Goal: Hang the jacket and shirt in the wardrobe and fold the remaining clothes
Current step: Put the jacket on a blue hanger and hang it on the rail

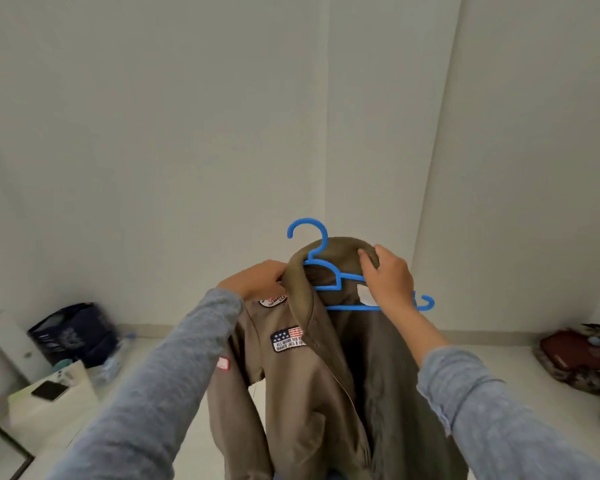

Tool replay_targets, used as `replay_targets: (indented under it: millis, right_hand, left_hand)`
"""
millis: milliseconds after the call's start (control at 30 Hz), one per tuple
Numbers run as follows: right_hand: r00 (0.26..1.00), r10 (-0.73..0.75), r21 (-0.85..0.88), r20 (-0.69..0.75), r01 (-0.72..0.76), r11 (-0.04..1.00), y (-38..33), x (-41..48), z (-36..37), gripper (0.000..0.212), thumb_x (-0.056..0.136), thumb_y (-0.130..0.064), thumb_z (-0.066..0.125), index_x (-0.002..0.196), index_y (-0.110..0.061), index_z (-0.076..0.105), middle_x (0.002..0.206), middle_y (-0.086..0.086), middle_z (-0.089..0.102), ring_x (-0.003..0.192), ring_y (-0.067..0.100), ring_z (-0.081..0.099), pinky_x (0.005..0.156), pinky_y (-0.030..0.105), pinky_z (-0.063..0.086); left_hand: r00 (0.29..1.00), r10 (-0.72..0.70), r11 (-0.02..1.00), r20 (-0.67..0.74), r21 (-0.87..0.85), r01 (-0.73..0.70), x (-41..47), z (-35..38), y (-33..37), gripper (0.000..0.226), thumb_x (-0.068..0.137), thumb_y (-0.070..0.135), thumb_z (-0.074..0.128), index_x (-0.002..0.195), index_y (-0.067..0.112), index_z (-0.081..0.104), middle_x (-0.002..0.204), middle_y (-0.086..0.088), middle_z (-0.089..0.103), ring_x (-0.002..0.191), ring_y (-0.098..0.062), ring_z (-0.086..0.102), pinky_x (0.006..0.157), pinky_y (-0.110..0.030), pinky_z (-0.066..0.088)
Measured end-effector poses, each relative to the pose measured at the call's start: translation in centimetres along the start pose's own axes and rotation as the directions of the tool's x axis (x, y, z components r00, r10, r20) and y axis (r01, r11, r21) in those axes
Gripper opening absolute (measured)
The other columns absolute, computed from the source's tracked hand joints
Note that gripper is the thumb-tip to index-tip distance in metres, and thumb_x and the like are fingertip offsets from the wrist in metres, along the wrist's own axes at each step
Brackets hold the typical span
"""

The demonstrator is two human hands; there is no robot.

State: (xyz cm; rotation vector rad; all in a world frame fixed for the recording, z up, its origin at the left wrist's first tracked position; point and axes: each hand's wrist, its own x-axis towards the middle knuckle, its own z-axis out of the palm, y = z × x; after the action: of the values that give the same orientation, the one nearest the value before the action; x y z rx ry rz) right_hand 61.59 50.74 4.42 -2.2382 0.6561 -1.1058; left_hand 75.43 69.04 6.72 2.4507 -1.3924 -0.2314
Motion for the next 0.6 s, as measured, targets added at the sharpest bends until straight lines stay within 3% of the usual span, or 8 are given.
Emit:
replay_targets:
  millis: [67,200,367,500,600]
  right_hand:
    - [0.997,0.015,0.097,0.075,-0.022,0.995,0.2,1.1,-0.7,0.039,0.093,-0.035,0.052,0.071,-0.004,0.046,0.065,0.012,0.053,0.065,0.032,0.053,0.059,0.041,0.046]
    - [0.995,-0.029,0.052,0.099,0.024,0.998,-0.3,2.1,-2.5,0.038,0.094,-0.039,0.051,0.068,-0.013,0.041,0.063,0.002,0.048,0.062,0.02,0.048,0.058,0.034,0.04]
    - [0.989,-0.122,-0.052,0.085,0.127,0.991,-2.1,3.4,-4.4,0.044,0.092,-0.049,0.047,0.074,-0.01,0.043,0.064,0.0,0.05,0.063,0.021,0.049,0.055,0.032,0.037]
    - [0.944,-0.18,0.125,0.276,0.151,0.981,-2.9,4.0,-5.7,0.049,0.072,-0.055,0.07,0.085,-0.01,0.055,0.079,0.001,0.064,0.072,0.017,0.061,0.064,0.031,0.049]
    - [0.898,-0.135,0.172,0.419,0.068,0.983,-2.8,3.4,-5.3,0.055,0.061,-0.037,0.086,0.09,-0.011,0.046,0.083,-0.002,0.061,0.069,0.011,0.057,0.056,0.02,0.043]
  left_hand:
    - [0.996,0.0,0.992,-0.094,0.126,0.012,-0.1,0.0,0.2,0.005,0.089,0.01,0.051,0.088,0.012,0.055,0.099,-0.01,0.063,0.093,-0.028,0.058,0.076,-0.033,0.043]
    - [0.966,0.018,0.956,-0.257,0.288,0.059,-0.1,-1.4,1.7,0.014,0.093,0.017,0.044,0.099,0.014,0.057,0.106,-0.009,0.062,0.096,-0.029,0.058,0.076,-0.034,0.041]
    - [0.94,0.159,0.886,-0.301,0.463,-0.002,-0.6,-5.5,3.5,0.019,0.093,0.019,0.043,0.101,0.012,0.059,0.105,-0.01,0.063,0.096,-0.03,0.059,0.076,-0.035,0.042]
    - [0.912,0.208,0.849,-0.352,0.528,0.01,-1.8,-8.6,3.2,0.022,0.091,0.011,0.044,0.101,0.013,0.063,0.102,-0.011,0.065,0.094,-0.031,0.059,0.076,-0.037,0.045]
    - [0.87,0.23,0.846,-0.435,0.531,0.042,-2.5,-9.4,2.9,0.025,0.094,0.017,0.044,0.111,0.017,0.064,0.107,-0.008,0.066,0.098,-0.03,0.06,0.076,-0.038,0.045]
